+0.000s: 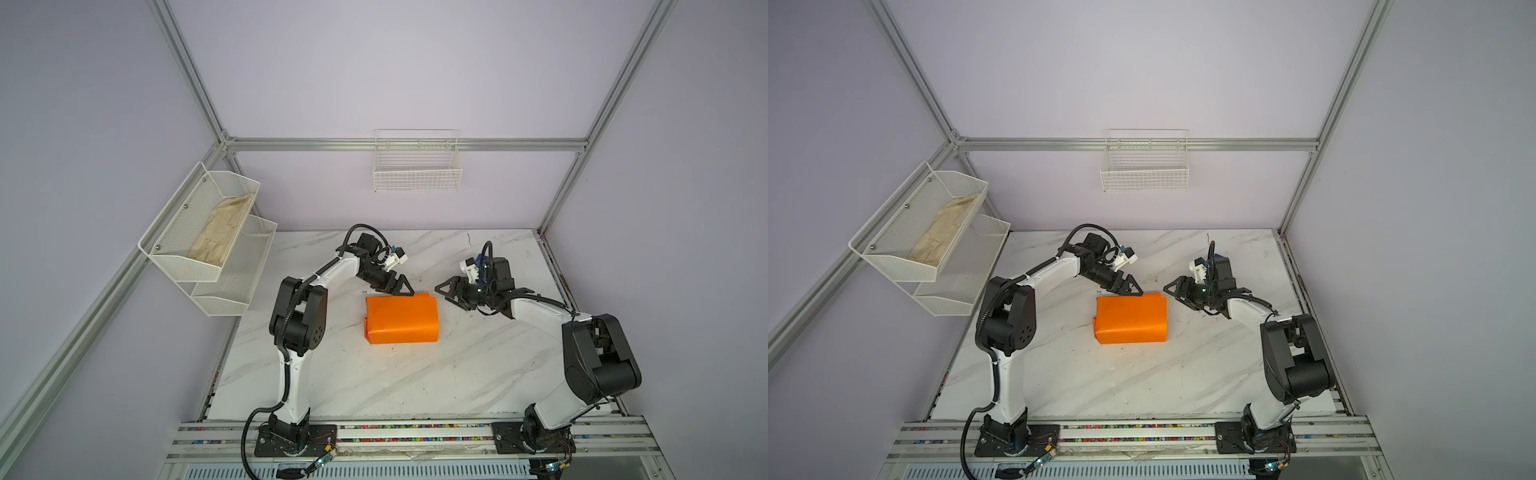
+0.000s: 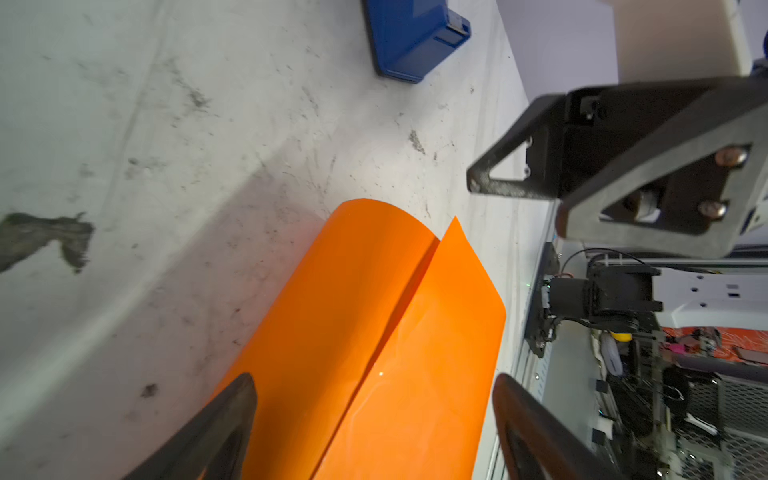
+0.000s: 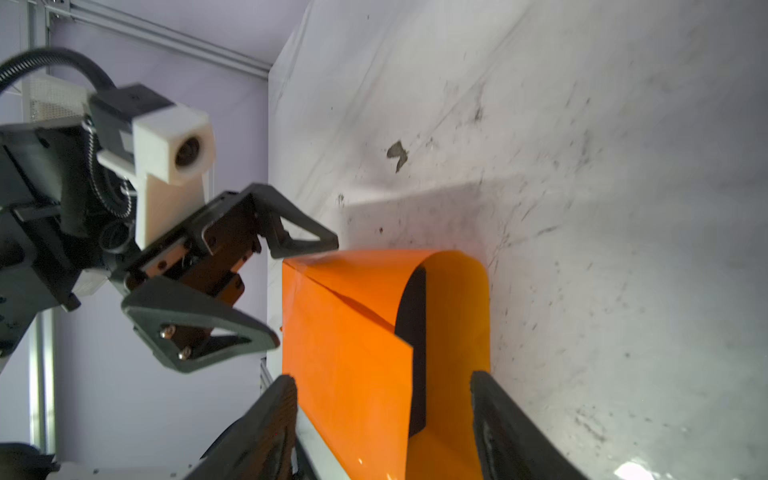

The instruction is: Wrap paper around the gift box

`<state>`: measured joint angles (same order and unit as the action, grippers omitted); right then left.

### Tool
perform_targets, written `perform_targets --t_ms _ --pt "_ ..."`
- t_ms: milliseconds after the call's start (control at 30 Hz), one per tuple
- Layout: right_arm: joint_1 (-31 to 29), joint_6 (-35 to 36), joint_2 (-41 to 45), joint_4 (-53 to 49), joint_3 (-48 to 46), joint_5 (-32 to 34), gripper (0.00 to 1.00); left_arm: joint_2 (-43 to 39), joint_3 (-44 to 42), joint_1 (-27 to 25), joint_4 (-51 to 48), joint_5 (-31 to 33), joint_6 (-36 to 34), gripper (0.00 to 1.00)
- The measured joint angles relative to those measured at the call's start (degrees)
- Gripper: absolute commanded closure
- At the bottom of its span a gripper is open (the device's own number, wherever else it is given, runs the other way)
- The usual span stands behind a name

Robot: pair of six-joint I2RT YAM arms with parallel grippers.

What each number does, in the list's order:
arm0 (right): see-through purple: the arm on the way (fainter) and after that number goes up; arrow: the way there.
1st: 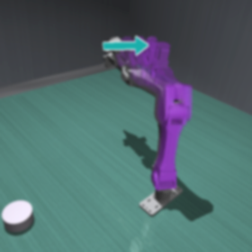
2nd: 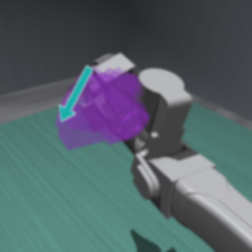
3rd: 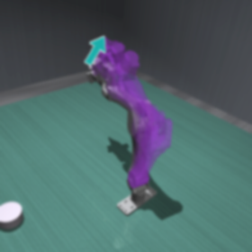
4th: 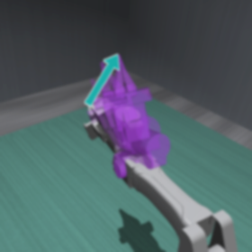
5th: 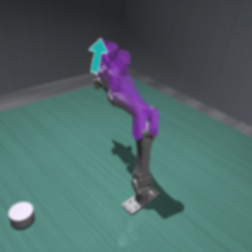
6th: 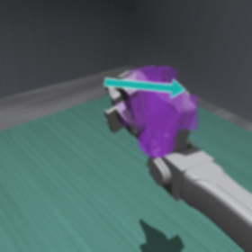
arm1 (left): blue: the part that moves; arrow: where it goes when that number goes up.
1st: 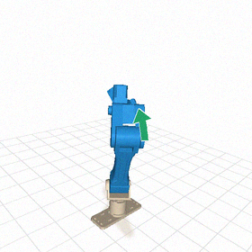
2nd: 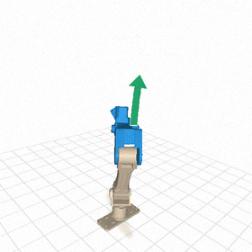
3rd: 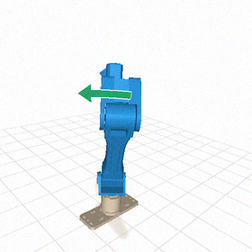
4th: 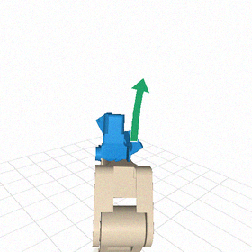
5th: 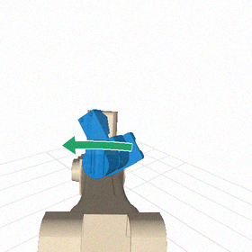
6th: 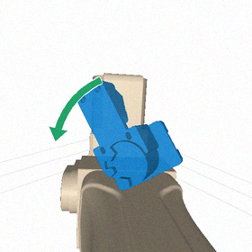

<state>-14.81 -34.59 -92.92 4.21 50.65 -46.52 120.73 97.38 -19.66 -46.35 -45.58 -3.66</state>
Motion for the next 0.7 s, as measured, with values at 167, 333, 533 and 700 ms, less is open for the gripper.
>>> perform_targets --t_ms 167,333,533,700 --pt "-1.03 -3.87 -0.42 6.10 -7.08 -5.97 0.30 -4.68 0.00 2.84 -1.36 8.31 0.02 0.10" --pt "-4.42 -11.26 -3.58 18.88 -10.84 -10.05 0.42 -15.54 -1.64 3.82 0.52 14.01 0.90 0.10" --pt "-5.99 -17.00 -8.35 27.58 -10.99 -11.37 0.80 -26.67 -10.58 3.61 3.85 18.01 2.62 0.10" --pt "-5.99 -15.28 -6.21 21.90 -7.67 -11.02 0.93 -30.51 -17.73 3.65 5.11 21.20 3.74 0.09"
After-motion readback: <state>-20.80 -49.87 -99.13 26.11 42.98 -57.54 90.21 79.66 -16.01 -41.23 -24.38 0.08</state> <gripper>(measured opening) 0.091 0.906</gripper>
